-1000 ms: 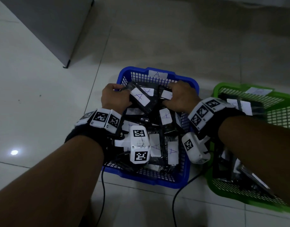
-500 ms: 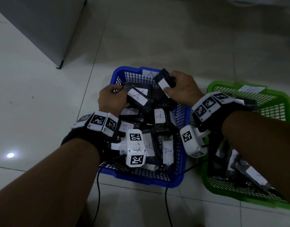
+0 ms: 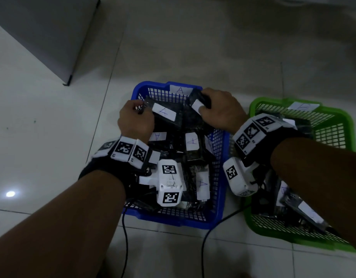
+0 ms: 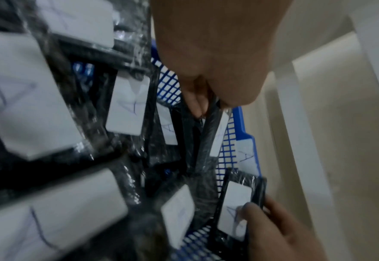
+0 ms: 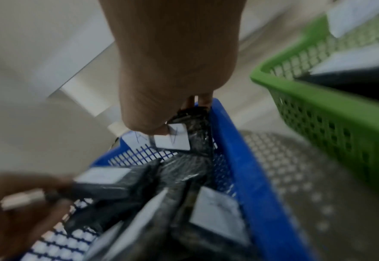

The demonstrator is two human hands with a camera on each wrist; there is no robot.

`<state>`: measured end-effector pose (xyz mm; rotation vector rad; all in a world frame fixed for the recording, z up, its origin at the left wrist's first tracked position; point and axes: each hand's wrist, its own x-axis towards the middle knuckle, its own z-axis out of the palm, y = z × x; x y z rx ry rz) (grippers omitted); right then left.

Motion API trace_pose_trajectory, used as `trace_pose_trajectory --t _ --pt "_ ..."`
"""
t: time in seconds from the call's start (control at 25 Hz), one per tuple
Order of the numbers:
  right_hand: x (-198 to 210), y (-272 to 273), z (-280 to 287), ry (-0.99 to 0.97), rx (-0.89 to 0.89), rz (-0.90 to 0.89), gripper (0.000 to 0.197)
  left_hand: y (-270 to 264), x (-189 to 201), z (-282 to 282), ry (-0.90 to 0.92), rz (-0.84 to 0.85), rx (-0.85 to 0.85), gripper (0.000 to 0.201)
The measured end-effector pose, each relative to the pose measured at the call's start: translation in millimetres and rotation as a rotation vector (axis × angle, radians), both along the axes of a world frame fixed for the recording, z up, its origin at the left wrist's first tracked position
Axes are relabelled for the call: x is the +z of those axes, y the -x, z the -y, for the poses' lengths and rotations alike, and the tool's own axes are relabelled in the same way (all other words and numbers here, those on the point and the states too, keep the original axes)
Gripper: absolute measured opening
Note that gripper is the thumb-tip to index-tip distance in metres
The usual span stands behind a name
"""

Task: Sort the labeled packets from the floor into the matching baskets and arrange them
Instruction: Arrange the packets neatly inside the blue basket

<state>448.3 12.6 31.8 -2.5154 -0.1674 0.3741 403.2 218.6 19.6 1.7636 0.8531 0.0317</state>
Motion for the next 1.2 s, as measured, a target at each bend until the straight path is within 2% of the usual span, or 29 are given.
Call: trace_pose_trajectory --t 0.04,0.12,0.2,0.32,0.36,0.44,0.56,0.64,0.76,1.0,1.08,1.2 --pt "-2.5 0.4 1.0 0.043 0.085 -0.011 0.030 1.8 1.3 -1.3 -0.111 0.015 -0.040 0.026" --pt "-5.8 0.5 1.2 0.065 0.172 -0.071 0.043 5.2 1.6 -3.2 -0.193 0.037 -0.085 0.028" --pt "-6.1 0.4 0.1 0.130 0.195 -0.065 0.051 7.3 0.3 -5.6 -0.182 0.046 -0.086 0.029" --pt "-7.6 4.6 -1.1 0.383 0.253 0.121 0.053 7.7 -3.4 -8.6 -0.089 0.022 -0.063 0.032" --pt "-9.8 7.4 -3.0 0.435 0.271 0.122 0.056 7.3 -3.6 -10.2 -0.043 0.016 -0.041 0.032" --pt "-14.3 12.4 -5.2 0.408 0.271 0.045 0.055 5.9 -1.9 -12.0 0.070 0.020 -0.006 0.030" --pt "-10.6 7.9 -4.1 0.145 0.164 -0.007 0.043 3.5 -2.4 -15.8 0.151 0.016 0.004 0.029" --pt "-5.4 0.1 -1.1 0.056 0.086 0.013 0.038 3.4 -3.4 -16.6 0.158 0.022 0.018 0.027" --pt "-8.5 -1.8 -1.9 0.153 0.170 -0.004 0.031 3.6 -3.0 -15.2 0.155 0.033 0.013 0.021" --pt "-20.7 11.1 4.6 0.377 0.293 0.208 0.066 3.5 -8.9 -14.5 0.077 0.024 -0.035 0.017" --pt "-21.7 10.3 5.7 0.491 0.335 0.204 0.070 3.3 -11.1 -14.0 0.058 0.019 -0.046 0.015" --pt "-21.8 10.8 5.4 0.505 0.355 0.202 0.070 3.8 -12.7 -13.5 0.039 0.032 -0.060 0.017"
